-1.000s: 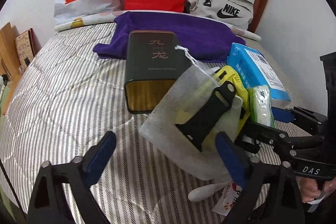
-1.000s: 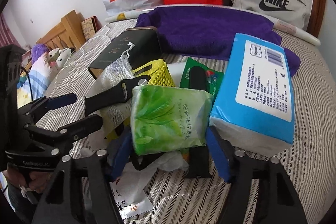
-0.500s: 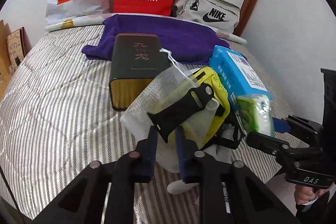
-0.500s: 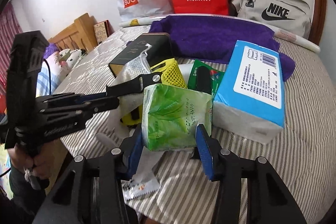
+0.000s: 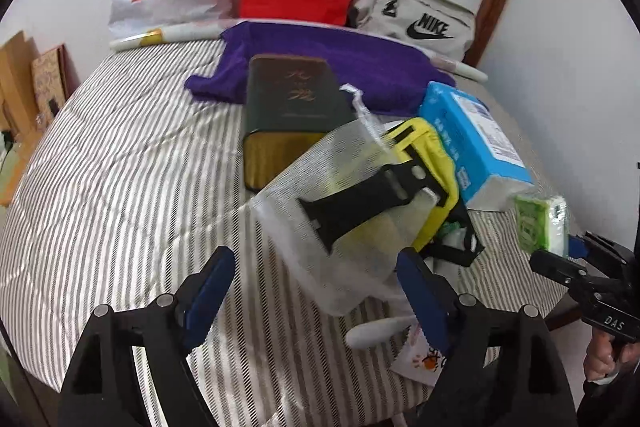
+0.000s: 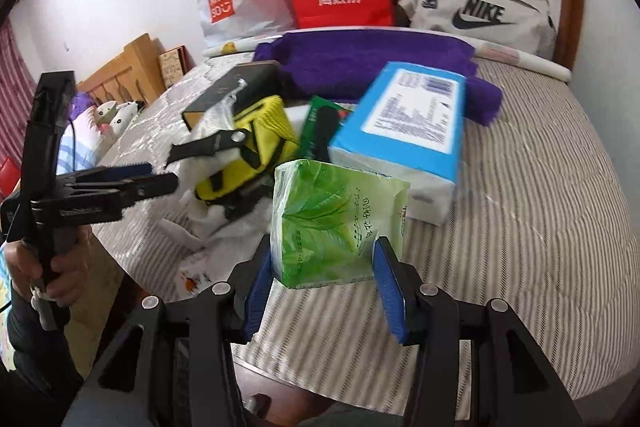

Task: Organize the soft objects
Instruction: 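Close the right tool on the green tissue pack while the left tool grasps the white mesh bag, then lift the green tissue pack with the right tool while the left tool lifts the mesh bag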

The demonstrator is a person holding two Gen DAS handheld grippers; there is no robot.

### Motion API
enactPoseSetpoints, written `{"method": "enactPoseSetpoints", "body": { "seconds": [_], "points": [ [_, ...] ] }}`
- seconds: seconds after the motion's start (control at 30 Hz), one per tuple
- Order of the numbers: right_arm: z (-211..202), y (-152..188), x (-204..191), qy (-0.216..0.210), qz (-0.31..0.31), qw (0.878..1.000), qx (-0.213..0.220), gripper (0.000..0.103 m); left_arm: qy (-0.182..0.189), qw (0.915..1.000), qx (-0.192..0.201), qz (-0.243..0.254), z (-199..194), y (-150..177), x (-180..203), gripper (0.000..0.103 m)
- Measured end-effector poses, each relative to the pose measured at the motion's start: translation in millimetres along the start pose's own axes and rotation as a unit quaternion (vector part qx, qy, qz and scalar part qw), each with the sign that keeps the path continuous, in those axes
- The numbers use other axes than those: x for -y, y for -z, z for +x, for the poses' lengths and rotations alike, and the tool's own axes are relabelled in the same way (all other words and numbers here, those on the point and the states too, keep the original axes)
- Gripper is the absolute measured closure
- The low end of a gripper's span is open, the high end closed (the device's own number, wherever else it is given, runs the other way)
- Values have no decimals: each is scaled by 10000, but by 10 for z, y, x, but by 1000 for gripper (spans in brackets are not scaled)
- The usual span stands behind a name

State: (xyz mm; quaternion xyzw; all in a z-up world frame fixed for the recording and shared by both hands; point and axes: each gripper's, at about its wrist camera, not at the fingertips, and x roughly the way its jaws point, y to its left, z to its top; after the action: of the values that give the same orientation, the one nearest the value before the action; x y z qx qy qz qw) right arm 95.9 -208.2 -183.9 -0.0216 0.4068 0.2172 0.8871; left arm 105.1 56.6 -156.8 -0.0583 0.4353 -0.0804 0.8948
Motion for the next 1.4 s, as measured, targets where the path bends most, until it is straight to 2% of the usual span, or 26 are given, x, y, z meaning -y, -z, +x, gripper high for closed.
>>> {"method": "enactPoseSetpoints", "body": {
  "seconds": [0.13,0.27,0.33,0.37,0.43,0.5,0.7,0.9,1.13,1.17,1.27,1.33,1.4],
  "points": [
    [42,49,93,12,110,9999,-74,55,267,9996,-95,-88,105,-31,45,21],
    [85,64,113,-11,145,9998,-124,55,172,9994,-121,-263,231,-26,67,24],
    [97,70,118,-29,160,9998,-147,55,96,9997,-34,-235,224,-29,75,42],
    [103,71,124,-33,168,9997,-159,55,153,9996,-21,-223,211,-31,79,54],
    [110,71,141,-27,187,9997,-171,55,199,9995,-19,-225,192,-43,78,71],
    [113,74,154,-26,215,9996,-175,55,208,9996,11,-196,157,-46,77,80],
    [92,99,178,-2,257,9995,-167,55,180,9996,201,-104,-46,-79,111,87],
    [18,126,199,14,261,9996,-106,55,-3,9991,415,-15,-284,-91,111,87],
    [-50,178,200,24,250,9996,-85,55,-448,9989,96,-74,-175,-26,-52,87],
    [-49,175,200,23,246,9997,-91,55,-433,9990,48,-116,-142,-16,-84,85],
    [-62,193,187,34,218,9997,-100,55,-271,9990,31,-346,-113,-18,-209,65],
    [-61,203,194,33,211,9997,-113,55,-205,9985,110,-499,-105,-35,-277,39],
    [-38,207,195,35,204,9997,-152,54,-203,9984,209,-490,-97,-42,-308,34]
  ]
}}
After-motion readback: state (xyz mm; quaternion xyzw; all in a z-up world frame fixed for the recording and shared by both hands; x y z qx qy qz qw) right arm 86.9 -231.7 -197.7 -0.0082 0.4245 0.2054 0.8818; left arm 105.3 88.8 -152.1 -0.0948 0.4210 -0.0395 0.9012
